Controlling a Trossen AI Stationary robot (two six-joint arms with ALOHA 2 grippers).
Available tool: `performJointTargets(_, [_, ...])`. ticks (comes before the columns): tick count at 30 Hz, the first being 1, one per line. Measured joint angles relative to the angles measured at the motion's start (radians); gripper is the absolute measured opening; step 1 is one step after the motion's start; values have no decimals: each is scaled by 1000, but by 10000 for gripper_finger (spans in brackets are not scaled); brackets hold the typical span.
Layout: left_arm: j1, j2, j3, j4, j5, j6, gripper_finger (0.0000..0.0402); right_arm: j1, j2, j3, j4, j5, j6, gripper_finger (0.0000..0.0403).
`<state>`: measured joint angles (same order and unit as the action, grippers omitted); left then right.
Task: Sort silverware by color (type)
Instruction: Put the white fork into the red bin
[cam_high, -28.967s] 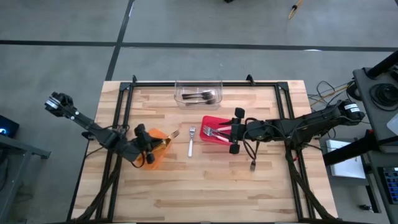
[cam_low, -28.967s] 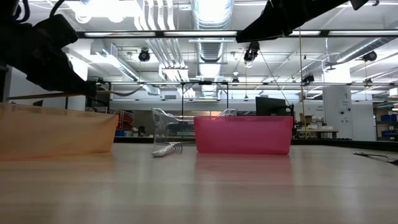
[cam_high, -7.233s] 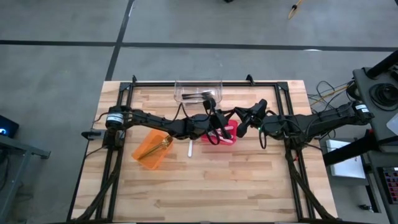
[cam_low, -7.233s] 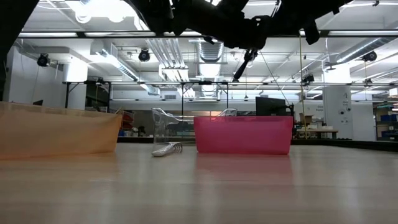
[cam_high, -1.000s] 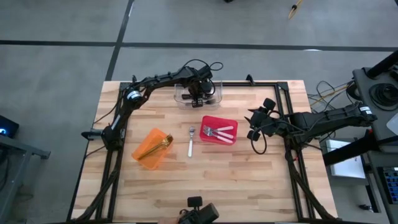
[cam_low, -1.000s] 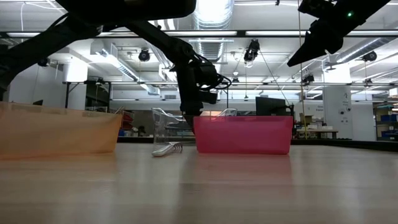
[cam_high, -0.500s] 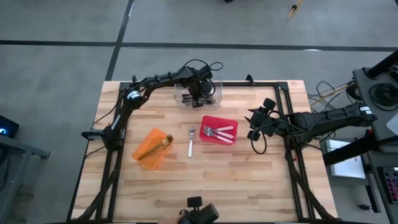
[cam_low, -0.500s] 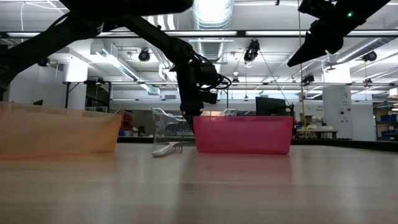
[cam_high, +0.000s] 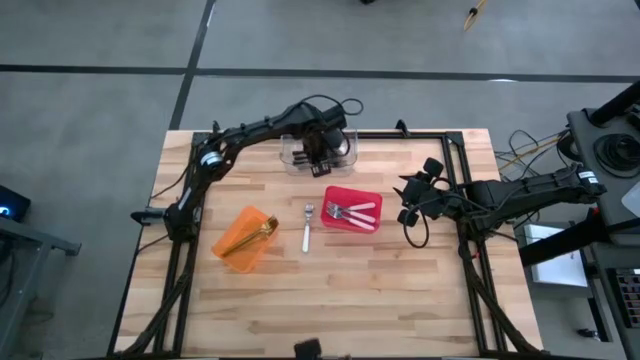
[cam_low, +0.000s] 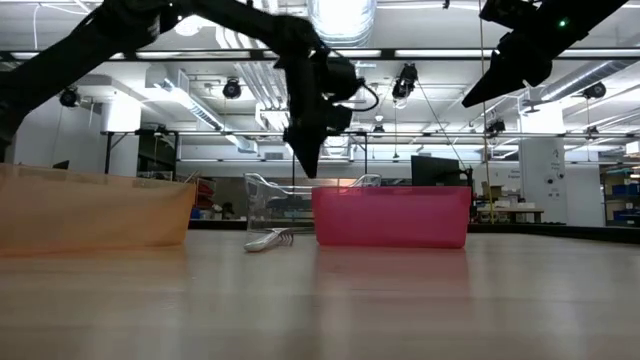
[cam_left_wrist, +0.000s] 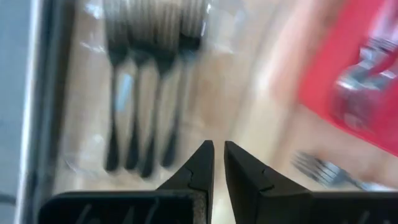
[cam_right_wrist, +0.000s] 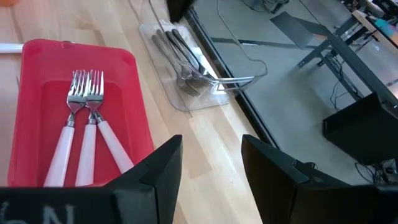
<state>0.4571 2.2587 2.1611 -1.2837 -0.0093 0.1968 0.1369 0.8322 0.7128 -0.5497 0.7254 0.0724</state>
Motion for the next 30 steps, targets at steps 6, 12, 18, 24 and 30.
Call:
performJointTargets(6, [-117,-11,76,-180,0,-90,20,0,0,0,1,0,6,157])
performJointTargets(12, [-260,-43,63,-227,1,-136,20,0,0,0,3,0,6,157])
performJointTargets(18, [-382,-105,-48,-186,-7,-218,20,0,0,0,6,0,6,157])
performJointTargets(24, [-453,-208,-280,-12,-40,-368,20,0,0,0,8,0,6,157])
performJointTargets(30, [-500,-306,-494,215,-129,-628,20,0,0,0,9,0,6,157])
